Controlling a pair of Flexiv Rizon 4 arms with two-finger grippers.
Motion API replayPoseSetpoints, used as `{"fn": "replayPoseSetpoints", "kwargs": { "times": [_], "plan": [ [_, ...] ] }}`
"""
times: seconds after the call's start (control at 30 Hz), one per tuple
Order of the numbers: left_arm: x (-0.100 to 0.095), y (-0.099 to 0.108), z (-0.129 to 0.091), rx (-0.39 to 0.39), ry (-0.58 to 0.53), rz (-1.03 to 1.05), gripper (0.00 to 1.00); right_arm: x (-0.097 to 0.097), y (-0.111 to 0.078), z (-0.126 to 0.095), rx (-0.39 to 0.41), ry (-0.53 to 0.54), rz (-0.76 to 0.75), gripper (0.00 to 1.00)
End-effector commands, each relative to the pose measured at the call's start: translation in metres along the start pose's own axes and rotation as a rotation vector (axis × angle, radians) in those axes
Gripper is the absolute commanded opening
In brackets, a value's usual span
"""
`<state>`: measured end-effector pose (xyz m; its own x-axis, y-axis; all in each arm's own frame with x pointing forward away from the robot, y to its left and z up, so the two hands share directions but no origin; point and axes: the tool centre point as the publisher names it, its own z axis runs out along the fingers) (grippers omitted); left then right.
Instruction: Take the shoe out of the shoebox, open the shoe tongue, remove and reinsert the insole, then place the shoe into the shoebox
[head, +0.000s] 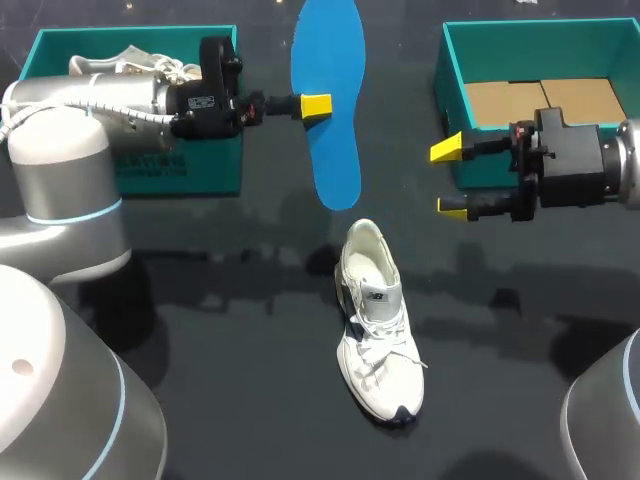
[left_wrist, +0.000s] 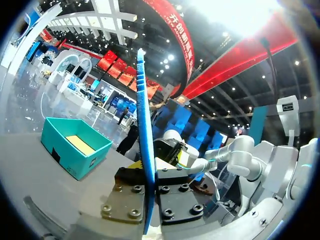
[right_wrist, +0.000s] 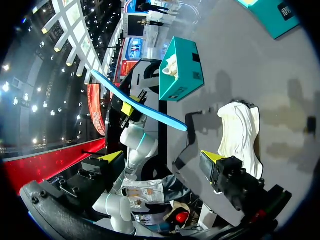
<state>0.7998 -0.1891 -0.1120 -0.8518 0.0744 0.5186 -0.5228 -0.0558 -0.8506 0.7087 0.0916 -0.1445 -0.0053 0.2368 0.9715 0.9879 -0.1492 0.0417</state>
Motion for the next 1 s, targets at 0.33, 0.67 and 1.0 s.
{"fn": "replayPoseSetpoints", "kwargs": {
  "times": [0.33,0.67,1.0],
  "plan": [
    [0.022,0.001,0.003,-0.043,0.03,0.261,0.0,0.0,0.001,0.002,0.0,-0.003,0.002,1.0],
    [0.027,0.007,0.001,-0.047,0.021,0.544,0.0,0.0,0.001,0.002,0.0,-0.003,0.002,1.0],
    [0.034,0.002,0.0,-0.11,0.112,0.909,0.0,0.0,0.001,0.002,0.0,-0.003,0.002,1.0]
  ]
}}
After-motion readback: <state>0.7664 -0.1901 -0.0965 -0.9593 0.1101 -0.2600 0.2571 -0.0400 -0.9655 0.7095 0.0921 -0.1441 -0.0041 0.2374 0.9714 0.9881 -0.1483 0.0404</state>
